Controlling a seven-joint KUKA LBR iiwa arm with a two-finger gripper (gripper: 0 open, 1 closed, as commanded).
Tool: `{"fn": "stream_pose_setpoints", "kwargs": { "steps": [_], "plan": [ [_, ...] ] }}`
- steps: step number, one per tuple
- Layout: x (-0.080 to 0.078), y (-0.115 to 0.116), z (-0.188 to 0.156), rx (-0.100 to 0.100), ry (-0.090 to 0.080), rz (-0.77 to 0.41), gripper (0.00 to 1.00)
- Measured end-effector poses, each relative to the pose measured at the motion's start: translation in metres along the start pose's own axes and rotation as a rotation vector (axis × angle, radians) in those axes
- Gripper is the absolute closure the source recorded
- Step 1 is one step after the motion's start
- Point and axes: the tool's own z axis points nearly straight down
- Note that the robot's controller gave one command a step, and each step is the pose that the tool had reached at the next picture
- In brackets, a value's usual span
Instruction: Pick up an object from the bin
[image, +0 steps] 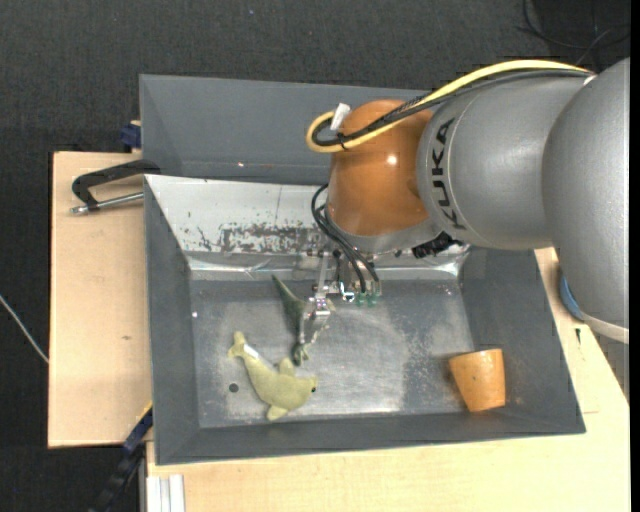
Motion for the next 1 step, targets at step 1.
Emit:
{"fn": "stream_pose_setpoints", "kwargs": {
  "steps": [1],
  "plan": [
    [-0.0071, -0.0424, 0.0621, 0.003, -0.003, -0.082, 0.00]
  ]
}}
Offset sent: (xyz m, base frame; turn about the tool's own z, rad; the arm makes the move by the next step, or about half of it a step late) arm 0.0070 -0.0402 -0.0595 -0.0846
